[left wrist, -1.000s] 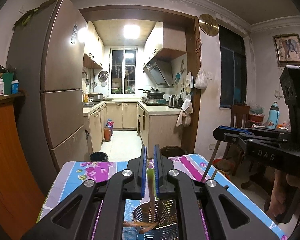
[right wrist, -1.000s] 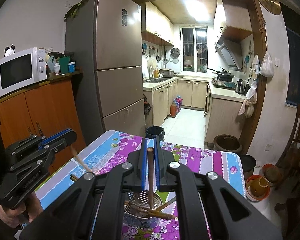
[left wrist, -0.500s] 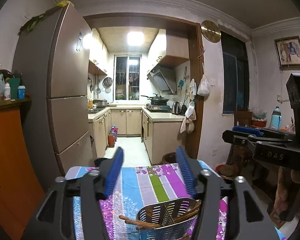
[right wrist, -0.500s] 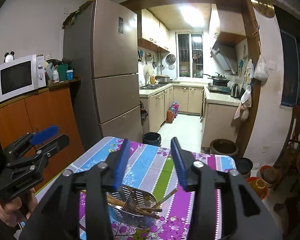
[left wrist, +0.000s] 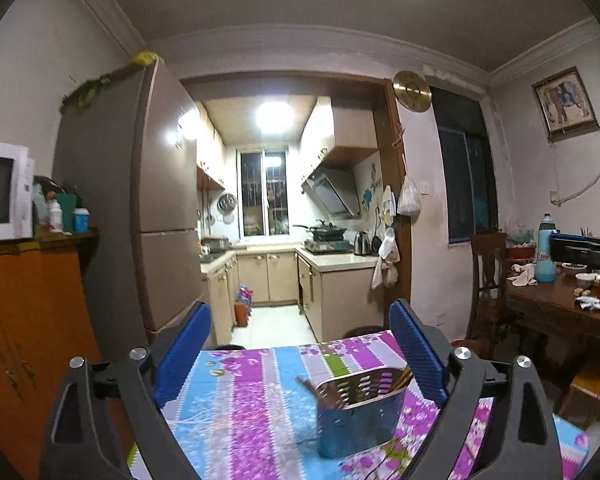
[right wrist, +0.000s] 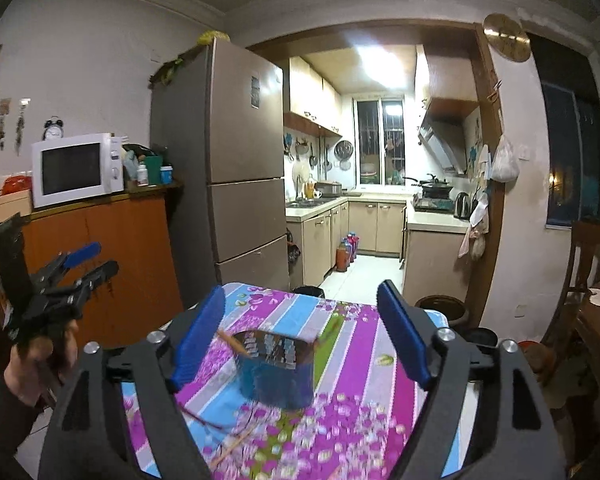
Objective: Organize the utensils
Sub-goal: 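Move both open tools back over the remaining chopsticks on the table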
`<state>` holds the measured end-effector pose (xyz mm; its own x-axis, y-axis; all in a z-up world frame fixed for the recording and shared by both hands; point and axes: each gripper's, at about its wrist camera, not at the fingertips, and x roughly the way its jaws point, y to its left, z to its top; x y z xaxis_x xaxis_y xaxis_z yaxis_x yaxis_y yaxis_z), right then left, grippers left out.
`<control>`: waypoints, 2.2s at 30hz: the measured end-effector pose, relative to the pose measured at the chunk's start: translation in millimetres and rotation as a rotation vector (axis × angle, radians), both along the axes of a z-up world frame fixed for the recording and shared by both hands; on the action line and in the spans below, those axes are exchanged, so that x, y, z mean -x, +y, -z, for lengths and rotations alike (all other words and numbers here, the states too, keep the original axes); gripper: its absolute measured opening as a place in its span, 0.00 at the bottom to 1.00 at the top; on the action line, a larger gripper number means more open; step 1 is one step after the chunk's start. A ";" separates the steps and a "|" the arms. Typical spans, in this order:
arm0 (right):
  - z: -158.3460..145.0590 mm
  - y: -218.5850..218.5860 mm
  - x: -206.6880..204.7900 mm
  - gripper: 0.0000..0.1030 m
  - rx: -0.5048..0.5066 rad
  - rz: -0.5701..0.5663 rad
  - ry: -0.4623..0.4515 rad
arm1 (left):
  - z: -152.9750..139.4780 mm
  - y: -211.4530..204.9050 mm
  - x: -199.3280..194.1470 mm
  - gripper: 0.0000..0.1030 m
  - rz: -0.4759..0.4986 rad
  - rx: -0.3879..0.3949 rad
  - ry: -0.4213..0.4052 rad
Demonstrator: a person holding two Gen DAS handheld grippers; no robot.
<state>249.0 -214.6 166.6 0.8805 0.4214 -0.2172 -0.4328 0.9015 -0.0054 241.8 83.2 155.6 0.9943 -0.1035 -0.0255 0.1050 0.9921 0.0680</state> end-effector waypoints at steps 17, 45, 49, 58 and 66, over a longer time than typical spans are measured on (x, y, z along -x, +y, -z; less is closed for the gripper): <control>173.3 6.4 112.4 0.80 0.035 0.158 0.062 | 129.1 -14.9 97.8 0.95 0.091 -0.064 0.157; 256.8 25.2 143.3 0.85 0.057 0.174 0.197 | 240.0 -35.4 78.3 0.95 0.034 -0.023 0.450; 256.3 26.6 145.4 0.85 0.056 0.174 0.201 | 239.9 -33.3 78.2 0.95 0.023 -0.021 0.453; 264.4 30.1 147.3 0.72 0.047 0.185 0.190 | 238.1 -31.8 83.2 0.95 0.034 -0.016 0.424; 300.3 32.3 134.8 0.40 0.032 0.225 0.243 | 242.8 -38.3 110.0 0.90 0.139 0.002 0.331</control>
<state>114.3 -182.3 -133.6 0.8713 0.2121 -0.4426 -0.2153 0.9756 0.0436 131.8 44.9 -87.2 0.9088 -0.2377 -0.3430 0.2550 0.9669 0.0056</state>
